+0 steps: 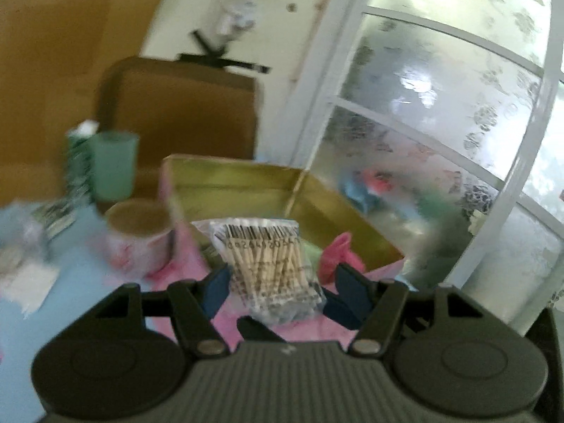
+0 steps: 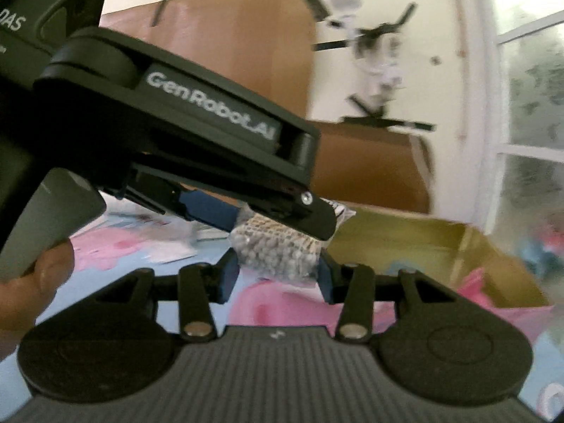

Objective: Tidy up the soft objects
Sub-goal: 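Grasp the cotton swab pack with the right gripper and drop it into the tin, then move the right gripper to the white earphone bag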

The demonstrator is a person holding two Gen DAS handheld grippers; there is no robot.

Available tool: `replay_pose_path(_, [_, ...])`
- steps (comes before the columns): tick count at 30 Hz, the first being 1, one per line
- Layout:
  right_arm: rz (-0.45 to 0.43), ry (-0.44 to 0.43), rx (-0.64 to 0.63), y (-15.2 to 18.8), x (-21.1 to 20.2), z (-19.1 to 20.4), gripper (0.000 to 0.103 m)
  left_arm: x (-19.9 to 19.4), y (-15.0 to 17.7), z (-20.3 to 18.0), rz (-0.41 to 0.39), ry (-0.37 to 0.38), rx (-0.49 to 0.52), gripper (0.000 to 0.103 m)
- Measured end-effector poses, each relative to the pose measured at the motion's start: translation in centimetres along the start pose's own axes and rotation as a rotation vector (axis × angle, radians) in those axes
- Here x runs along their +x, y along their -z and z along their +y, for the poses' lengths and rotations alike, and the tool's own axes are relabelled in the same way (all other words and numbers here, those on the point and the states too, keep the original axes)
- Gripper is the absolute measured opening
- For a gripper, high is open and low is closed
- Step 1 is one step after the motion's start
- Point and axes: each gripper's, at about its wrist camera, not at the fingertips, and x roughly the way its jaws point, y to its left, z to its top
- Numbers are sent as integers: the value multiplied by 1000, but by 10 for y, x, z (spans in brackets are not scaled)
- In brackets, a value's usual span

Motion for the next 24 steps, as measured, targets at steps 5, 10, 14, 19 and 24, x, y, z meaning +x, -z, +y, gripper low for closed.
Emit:
replay_pose_path(5, [25, 104, 16, -2, 26, -42, 50, 46, -20, -15, 4, -3, 21, 79])
replay_pose_path(10, [112, 288, 77, 18, 59, -83, 53, 48, -16, 4, -6, -50, -48, 80])
replay_pose_path(14, [64, 303, 185, 34, 43, -94, 54, 39, -3, 24, 5, -103, -66, 80])
replay_pose_path(19, [28, 299, 167, 40, 23, -72, 54, 23, 14, 44, 15, -108, -133, 80])
replay_pose_path(24, [35, 318, 137, 27, 30, -70, 67, 0, 29, 54, 6, -123, -137, 80])
